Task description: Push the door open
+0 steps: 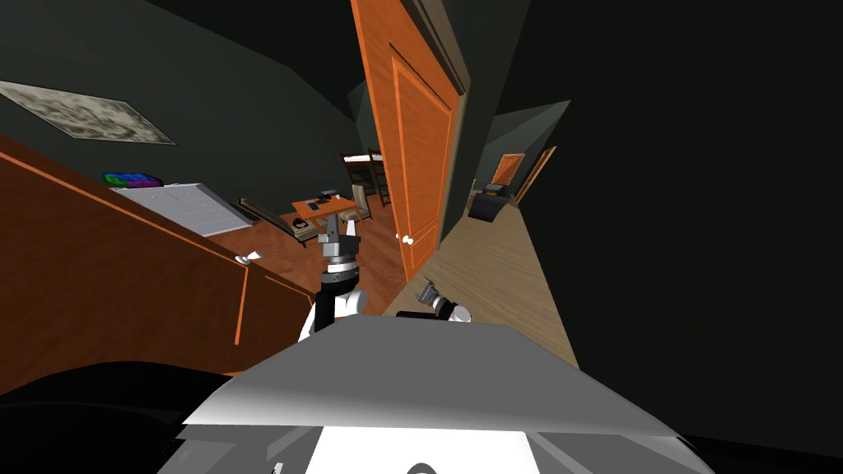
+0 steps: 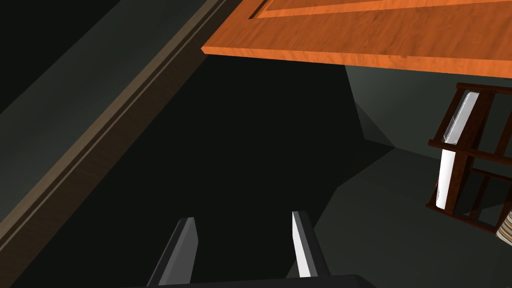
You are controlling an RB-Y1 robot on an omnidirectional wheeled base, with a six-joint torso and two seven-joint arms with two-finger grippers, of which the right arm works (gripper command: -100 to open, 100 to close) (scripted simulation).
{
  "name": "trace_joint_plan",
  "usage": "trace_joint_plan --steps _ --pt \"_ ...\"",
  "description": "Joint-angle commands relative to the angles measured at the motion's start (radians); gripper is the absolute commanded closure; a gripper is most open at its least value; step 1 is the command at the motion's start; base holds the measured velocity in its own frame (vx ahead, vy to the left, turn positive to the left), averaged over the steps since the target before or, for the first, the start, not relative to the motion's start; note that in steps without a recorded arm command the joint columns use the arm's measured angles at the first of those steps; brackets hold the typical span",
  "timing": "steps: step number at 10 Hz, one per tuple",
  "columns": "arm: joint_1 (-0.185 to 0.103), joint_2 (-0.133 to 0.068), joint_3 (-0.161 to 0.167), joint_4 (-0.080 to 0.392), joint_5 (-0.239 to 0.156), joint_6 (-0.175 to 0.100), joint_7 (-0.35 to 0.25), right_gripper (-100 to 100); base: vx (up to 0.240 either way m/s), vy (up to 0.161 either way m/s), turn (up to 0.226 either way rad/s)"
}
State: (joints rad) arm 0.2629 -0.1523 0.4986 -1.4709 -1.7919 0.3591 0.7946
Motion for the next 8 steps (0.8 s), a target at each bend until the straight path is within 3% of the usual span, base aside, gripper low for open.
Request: trace_joint_plan --steps 1,8 --pt "-0.006 -0.002 0.019 0.019 -0.044 0.019 0.020 -100 0.119 -0.022 -0.019" --pt "-0.032 -0.009 0.083 0.105 -0.237 0.106 0.113 -100 0.102 -0.019 -0.020"
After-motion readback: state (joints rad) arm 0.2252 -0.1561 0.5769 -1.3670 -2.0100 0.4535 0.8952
